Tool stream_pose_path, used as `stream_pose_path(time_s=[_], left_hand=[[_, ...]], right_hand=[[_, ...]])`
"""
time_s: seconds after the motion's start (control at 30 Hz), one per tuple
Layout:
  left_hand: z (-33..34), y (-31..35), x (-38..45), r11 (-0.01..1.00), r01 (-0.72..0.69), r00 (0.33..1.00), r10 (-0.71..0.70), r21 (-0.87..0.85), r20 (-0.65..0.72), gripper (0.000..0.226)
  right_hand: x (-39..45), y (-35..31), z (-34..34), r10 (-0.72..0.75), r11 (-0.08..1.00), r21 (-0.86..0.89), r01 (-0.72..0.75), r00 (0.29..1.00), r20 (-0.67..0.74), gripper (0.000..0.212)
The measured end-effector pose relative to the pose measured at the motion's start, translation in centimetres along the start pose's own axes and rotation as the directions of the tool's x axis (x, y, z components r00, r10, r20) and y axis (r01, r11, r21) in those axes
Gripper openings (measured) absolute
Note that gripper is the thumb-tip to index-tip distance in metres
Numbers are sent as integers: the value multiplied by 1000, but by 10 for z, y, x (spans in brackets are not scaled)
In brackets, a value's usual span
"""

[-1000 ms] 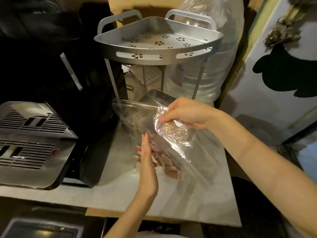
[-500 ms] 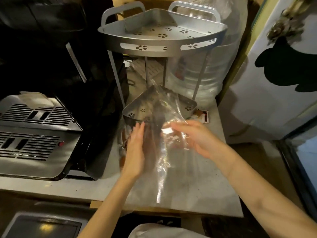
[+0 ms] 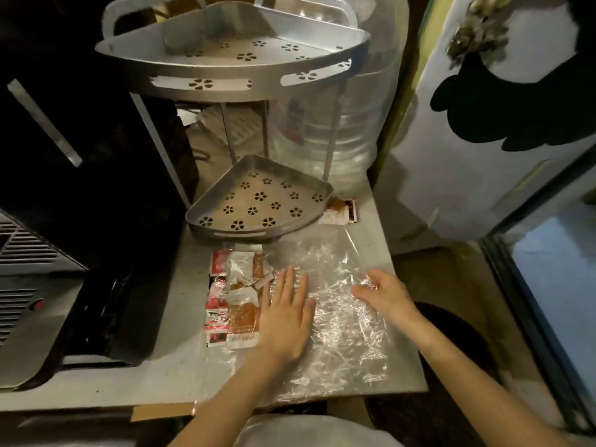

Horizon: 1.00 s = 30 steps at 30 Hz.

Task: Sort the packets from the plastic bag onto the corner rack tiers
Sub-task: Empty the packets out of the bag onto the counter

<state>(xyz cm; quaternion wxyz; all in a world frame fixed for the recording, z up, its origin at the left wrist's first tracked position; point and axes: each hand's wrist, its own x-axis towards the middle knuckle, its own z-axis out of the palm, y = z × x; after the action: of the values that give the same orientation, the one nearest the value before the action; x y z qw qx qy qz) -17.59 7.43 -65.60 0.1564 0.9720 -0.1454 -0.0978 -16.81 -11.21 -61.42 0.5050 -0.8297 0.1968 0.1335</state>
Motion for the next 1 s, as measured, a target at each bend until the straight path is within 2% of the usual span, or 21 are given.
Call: stream_pose_path(time_s=[0.07, 0.2, 0.27, 0.33, 0.43, 0.5, 0.6, 0.67, 0.87, 1.0], left_hand=[[4, 7, 1, 1000, -14, 1000, 14, -17, 15, 77], [2, 20, 6, 999, -8, 1000, 8, -54, 0, 84], [-6, 23, 8, 1000, -12, 998, 10, -21, -56, 83], [-13, 23, 14, 1000, -15, 994, 17, 15, -112, 71], [-16, 15, 28, 998, 22, 994, -15, 66, -104, 66], [-14, 11, 36, 995, 31, 996, -23, 94, -82, 68], [-10, 9, 44, 994, -23, 998, 30, 103, -60, 63], [-8, 8, 47, 991, -58, 997, 64, 124, -47, 61], [-5, -5, 54, 971, -123, 992, 125, 205, 4, 59], [-3, -7, 56, 974, -108, 994, 110, 200, 4, 59]], right_hand=[[5, 3, -5, 2, 998, -55, -5, 999, -55, 36], [21, 6, -9, 21, 983, -177, -42, 993, -119, 59], [30, 3, -7, -31, 957, -289, -9, 991, -134, 75], [34, -4, -5, -152, 908, -410, 86, 980, -132, 81], [41, -18, 4, -415, 764, -562, 317, 908, -52, 74], [50, -26, 11, -524, 659, -620, 426, 851, 28, 64], [68, -34, 19, -577, 526, -706, 475, 809, 113, 56], [79, -35, 21, -563, 476, -747, 463, 814, 146, 56], [92, -31, 22, -549, 502, -729, 465, 823, 147, 55], [96, -34, 16, -555, 532, -717, 450, 825, 105, 53]])
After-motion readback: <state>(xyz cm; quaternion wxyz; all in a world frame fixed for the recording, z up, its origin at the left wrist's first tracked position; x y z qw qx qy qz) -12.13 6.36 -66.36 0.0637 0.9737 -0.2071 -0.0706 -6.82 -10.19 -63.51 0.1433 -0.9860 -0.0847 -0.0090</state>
